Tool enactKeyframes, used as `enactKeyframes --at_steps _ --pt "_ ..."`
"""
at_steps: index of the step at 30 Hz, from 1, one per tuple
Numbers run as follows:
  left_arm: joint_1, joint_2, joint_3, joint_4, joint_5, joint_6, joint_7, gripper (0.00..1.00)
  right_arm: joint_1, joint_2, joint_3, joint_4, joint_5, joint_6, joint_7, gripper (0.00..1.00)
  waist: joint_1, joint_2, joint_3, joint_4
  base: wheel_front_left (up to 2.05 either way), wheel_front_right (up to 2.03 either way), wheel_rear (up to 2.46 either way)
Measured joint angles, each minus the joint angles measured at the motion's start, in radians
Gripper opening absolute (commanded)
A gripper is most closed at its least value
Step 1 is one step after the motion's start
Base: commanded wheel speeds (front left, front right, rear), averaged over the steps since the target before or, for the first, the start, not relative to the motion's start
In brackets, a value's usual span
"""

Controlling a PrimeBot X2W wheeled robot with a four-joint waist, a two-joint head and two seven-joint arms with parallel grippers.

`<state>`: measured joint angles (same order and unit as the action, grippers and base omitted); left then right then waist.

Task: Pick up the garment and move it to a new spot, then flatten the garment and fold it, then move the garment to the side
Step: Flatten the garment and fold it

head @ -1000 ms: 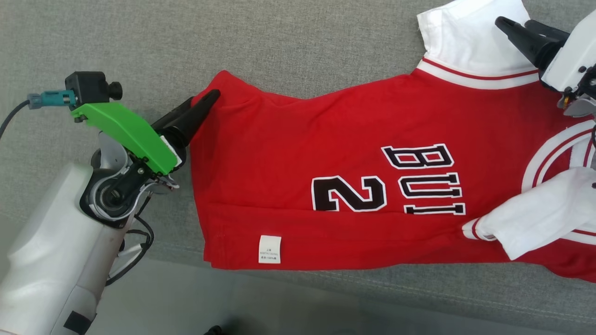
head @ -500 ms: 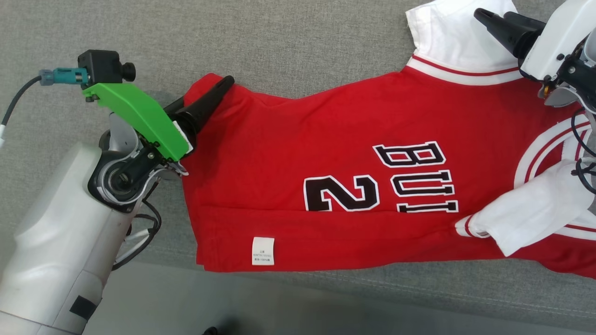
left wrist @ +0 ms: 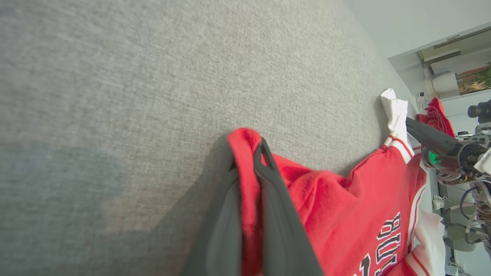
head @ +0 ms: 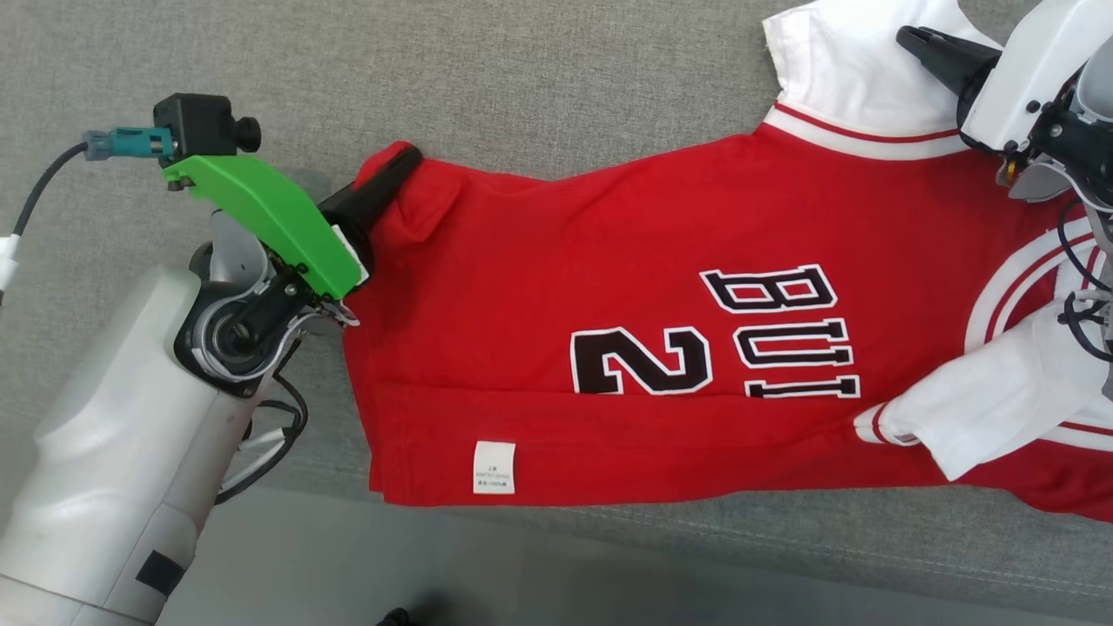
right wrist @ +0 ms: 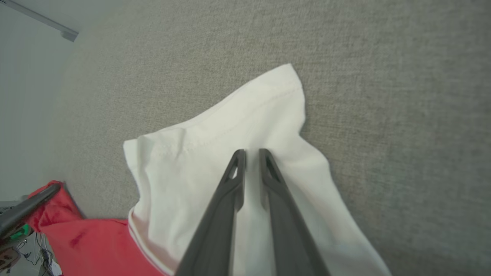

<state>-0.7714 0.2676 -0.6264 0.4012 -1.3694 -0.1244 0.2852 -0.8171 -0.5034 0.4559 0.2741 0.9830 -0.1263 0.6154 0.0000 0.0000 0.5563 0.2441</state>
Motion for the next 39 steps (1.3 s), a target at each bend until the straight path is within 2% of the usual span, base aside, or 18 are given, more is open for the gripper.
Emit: enactKeyframes --at_steps 1,2,3,9,16,29,39 --pt "0.000 0.000 0.004 0.000 0.001 0.000 -0.014 0.00 0.000 0.000 -0.002 0.001 -0.002 0.000 0.002 0.15 0.0000 0.0000 0.000 0.002 0.00 0.00 0.00" --pt "-0.001 0.000 0.007 0.000 0.003 0.000 -0.028 0.00 0.000 0.000 -0.005 0.003 -0.005 0.000 0.003 0.04 0.0000 0.0000 -0.001 0.004 0.00 0.00 0.00" --pt "-0.003 -0.001 0.010 0.000 0.004 0.000 -0.041 0.00 0.000 -0.002 -0.011 0.005 -0.008 0.000 0.003 0.00 0.0000 0.0000 -0.001 0.007 0.00 0.00 0.00" --pt "-0.006 -0.006 0.030 -0.005 0.004 0.000 -0.106 0.00 0.000 -0.007 -0.024 0.005 -0.017 0.000 0.011 0.00 0.0000 0.0000 -0.001 0.029 0.00 0.00 0.00" --pt "0.002 -0.012 0.011 -0.011 0.004 0.000 -0.138 0.00 0.000 0.010 -0.024 -0.009 -0.024 0.000 0.012 0.00 0.0000 0.0000 -0.011 0.040 0.00 0.00 0.00" --pt "0.026 0.002 0.030 -0.042 0.000 0.000 -0.230 0.00 0.003 0.010 -0.089 -0.098 -0.018 0.000 -0.012 0.00 0.0000 0.0000 -0.026 0.028 0.00 0.00 0.00" --pt "0.127 0.023 0.012 -0.089 -0.009 0.000 -0.287 0.00 0.150 0.023 -0.152 -0.182 0.033 0.000 -0.078 0.00 0.0000 0.0000 -0.057 -0.004 0.00 0.00 0.00"
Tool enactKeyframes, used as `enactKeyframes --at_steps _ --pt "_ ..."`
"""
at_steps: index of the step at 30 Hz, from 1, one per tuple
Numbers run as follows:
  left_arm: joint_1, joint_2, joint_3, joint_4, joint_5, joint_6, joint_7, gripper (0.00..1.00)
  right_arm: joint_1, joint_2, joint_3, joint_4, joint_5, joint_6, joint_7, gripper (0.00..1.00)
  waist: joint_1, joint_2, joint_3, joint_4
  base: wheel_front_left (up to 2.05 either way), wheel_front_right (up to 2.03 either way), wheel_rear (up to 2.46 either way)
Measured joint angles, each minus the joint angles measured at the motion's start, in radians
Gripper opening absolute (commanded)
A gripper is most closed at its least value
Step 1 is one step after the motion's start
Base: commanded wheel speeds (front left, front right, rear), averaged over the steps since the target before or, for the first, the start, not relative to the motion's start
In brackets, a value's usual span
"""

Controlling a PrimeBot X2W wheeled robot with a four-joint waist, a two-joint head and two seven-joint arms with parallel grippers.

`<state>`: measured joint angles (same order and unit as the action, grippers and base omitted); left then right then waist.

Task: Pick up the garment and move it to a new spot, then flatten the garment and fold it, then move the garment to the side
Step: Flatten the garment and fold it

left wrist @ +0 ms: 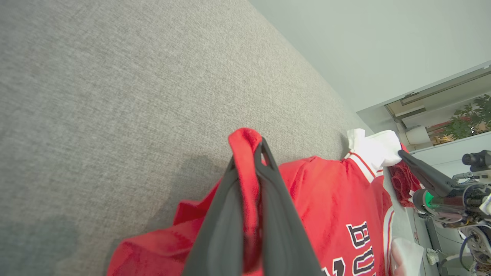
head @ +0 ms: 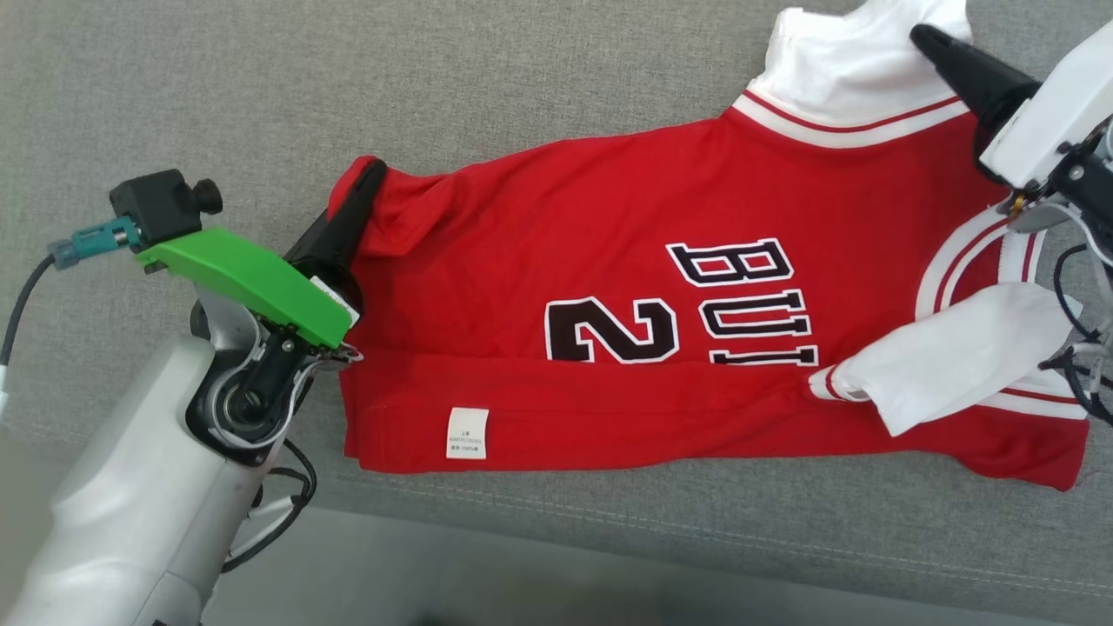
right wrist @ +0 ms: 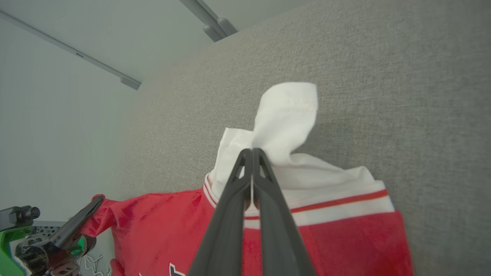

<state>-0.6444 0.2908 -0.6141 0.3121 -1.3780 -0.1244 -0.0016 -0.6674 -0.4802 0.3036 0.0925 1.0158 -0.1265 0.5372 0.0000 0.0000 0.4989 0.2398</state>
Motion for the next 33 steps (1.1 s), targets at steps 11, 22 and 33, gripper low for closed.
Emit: enactKeyframes --at_steps 11,22,33 --pt "0.128 0.030 0.000 -0.065 -0.036 0.000 -0.078 0.00 0.230 0.014 -0.029 -0.101 0.038 0.000 -0.061 0.00 0.0000 0.0000 -0.054 -0.020 0.00 0.00 0.00" --pt "0.252 0.081 0.012 -0.102 -0.050 0.000 -0.129 0.00 0.398 0.016 -0.058 -0.159 0.065 0.000 -0.103 0.00 0.0000 0.0000 -0.141 -0.035 0.00 0.00 0.00" --pt "0.306 0.110 0.016 -0.163 -0.054 0.000 -0.158 0.00 0.480 0.009 -0.128 -0.238 0.080 0.000 -0.138 0.00 0.0000 0.0000 -0.187 -0.052 0.00 0.00 0.00"
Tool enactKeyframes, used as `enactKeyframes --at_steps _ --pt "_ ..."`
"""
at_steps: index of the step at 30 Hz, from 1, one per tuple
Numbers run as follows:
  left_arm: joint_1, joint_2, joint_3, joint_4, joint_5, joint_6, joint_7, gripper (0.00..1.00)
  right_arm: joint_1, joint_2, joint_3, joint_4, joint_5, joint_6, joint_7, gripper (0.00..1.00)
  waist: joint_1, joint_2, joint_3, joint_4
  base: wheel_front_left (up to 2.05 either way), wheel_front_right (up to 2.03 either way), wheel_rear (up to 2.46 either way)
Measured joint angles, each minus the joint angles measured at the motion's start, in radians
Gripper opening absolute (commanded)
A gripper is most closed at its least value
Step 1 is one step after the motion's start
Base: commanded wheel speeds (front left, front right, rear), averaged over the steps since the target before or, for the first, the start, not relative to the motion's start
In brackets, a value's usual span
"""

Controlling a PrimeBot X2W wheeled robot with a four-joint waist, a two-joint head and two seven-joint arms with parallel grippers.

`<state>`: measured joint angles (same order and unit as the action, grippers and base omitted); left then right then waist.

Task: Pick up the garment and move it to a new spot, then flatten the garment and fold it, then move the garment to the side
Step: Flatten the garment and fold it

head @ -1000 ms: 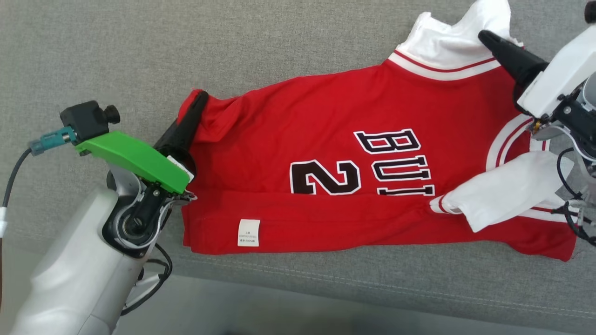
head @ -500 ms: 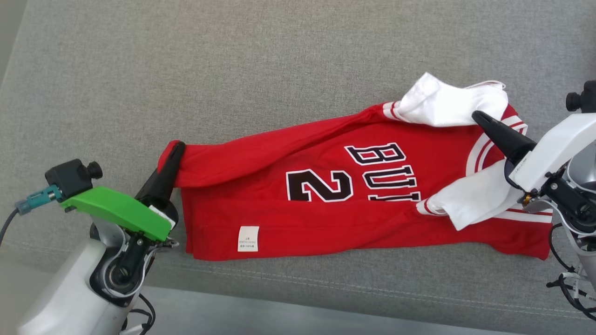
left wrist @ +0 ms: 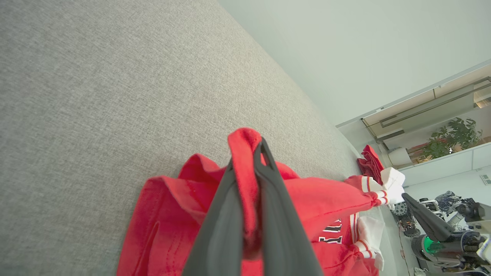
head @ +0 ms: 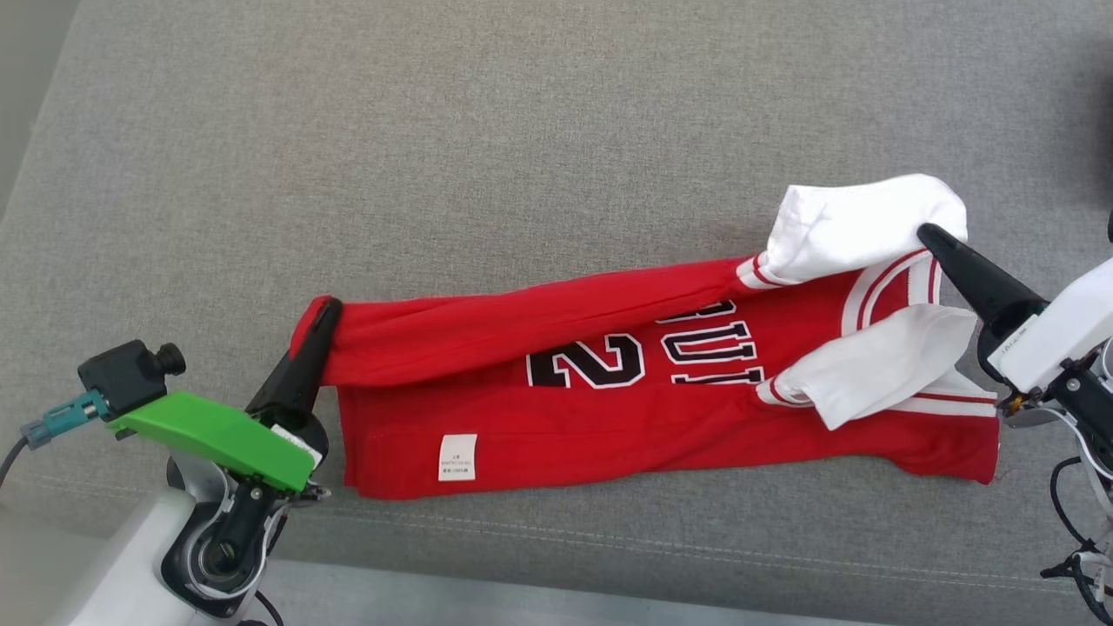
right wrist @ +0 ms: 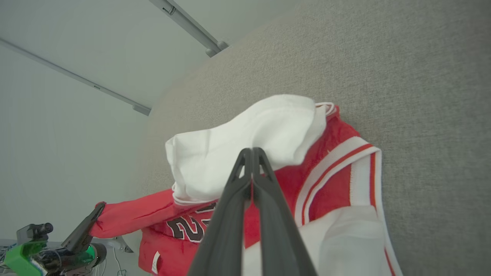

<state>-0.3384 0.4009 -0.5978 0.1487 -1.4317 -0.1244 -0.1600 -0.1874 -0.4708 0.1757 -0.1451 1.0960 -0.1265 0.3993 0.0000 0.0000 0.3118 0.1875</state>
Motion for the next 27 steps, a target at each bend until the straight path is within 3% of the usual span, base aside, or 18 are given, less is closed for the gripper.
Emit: enactKeyframes --at_steps 8,13,23,27 --pt "0.058 0.017 -0.011 -0.009 -0.028 0.000 0.000 0.00 0.100 0.019 -0.022 -0.030 0.014 0.000 -0.009 0.00 0.0000 0.0000 0.002 -0.006 0.00 0.00 0.00" --pt "0.079 0.023 -0.032 -0.017 -0.036 0.000 0.002 0.08 0.150 0.031 -0.032 -0.038 0.016 0.000 -0.021 0.00 0.0000 0.0000 0.011 -0.016 0.00 0.00 0.00" --pt "0.089 0.034 -0.025 -0.003 -0.041 0.000 0.001 0.08 0.201 0.051 -0.034 -0.063 0.016 0.000 -0.039 0.00 0.0000 0.0000 0.003 -0.030 0.00 0.00 0.00" --pt "0.100 0.038 -0.026 -0.006 -0.042 0.000 0.001 0.20 0.227 0.050 -0.046 -0.077 0.016 0.000 -0.039 0.00 0.0000 0.0000 -0.006 -0.039 0.00 0.00 0.00"
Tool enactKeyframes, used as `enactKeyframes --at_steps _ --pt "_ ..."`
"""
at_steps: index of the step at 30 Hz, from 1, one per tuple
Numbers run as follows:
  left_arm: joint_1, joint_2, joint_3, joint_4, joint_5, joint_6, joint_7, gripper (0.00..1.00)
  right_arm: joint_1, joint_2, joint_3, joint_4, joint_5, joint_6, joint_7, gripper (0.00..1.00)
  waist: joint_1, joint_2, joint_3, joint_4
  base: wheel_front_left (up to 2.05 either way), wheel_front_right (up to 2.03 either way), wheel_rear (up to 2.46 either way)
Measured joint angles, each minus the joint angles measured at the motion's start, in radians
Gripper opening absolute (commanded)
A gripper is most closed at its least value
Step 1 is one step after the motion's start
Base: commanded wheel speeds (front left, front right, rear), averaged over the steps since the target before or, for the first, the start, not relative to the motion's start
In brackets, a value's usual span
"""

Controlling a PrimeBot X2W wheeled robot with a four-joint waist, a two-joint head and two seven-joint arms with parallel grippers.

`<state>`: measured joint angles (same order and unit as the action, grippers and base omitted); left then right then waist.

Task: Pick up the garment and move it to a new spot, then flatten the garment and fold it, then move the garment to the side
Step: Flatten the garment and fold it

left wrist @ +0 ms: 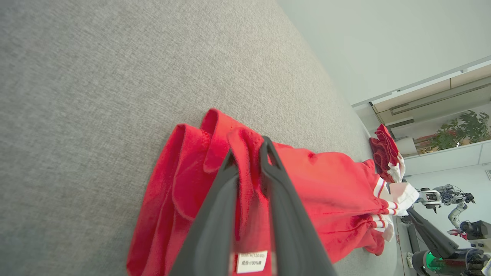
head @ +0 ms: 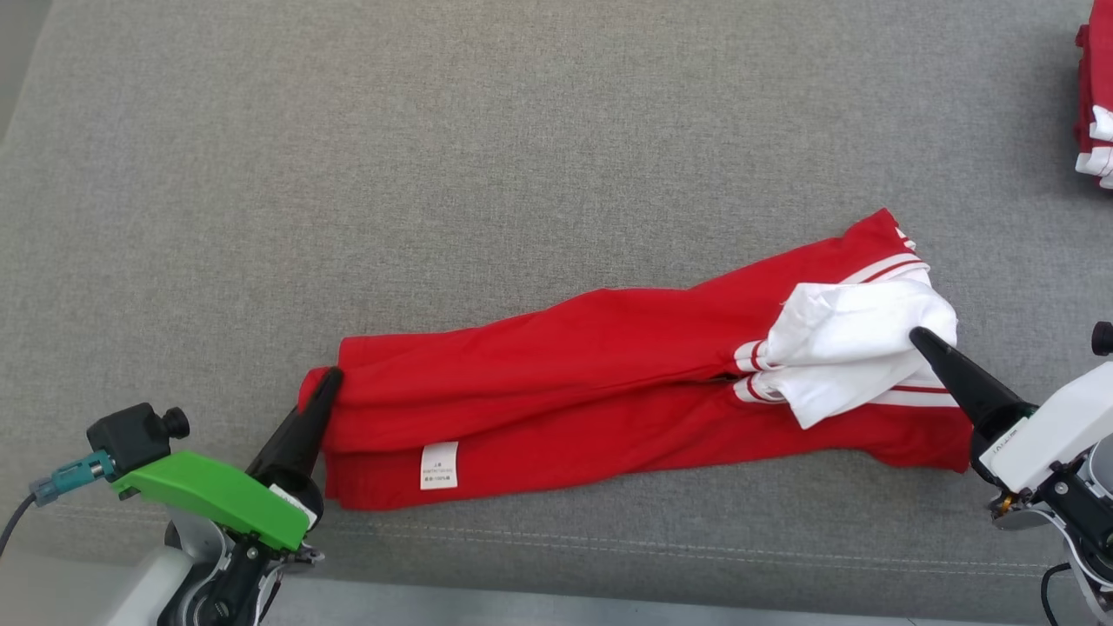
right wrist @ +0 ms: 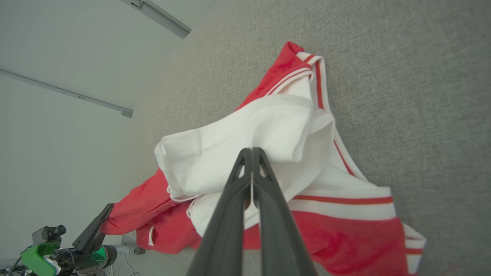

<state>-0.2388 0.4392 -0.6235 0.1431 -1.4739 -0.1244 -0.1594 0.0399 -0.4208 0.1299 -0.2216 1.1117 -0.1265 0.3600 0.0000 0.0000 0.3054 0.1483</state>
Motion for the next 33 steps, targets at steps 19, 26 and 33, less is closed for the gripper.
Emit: enactKeyframes --at_steps 19,26,33 --pt "0.017 -0.002 0.012 0.127 -0.001 0.000 -0.022 1.00 0.056 0.026 -0.038 -0.002 -0.028 0.000 -0.042 1.00 0.0000 0.0000 0.009 -0.016 0.00 0.00 0.00" --pt "0.019 0.017 0.024 0.151 0.011 0.003 -0.039 1.00 0.086 0.115 -0.080 -0.007 -0.002 0.000 -0.095 1.00 0.0000 0.0000 -0.005 -0.032 0.00 0.00 0.00" --pt "0.059 0.022 0.084 0.117 0.015 0.003 -0.077 1.00 0.151 0.230 0.009 -0.063 0.055 -0.006 -0.122 1.00 0.0000 0.0000 -0.017 -0.063 0.00 0.00 0.00"
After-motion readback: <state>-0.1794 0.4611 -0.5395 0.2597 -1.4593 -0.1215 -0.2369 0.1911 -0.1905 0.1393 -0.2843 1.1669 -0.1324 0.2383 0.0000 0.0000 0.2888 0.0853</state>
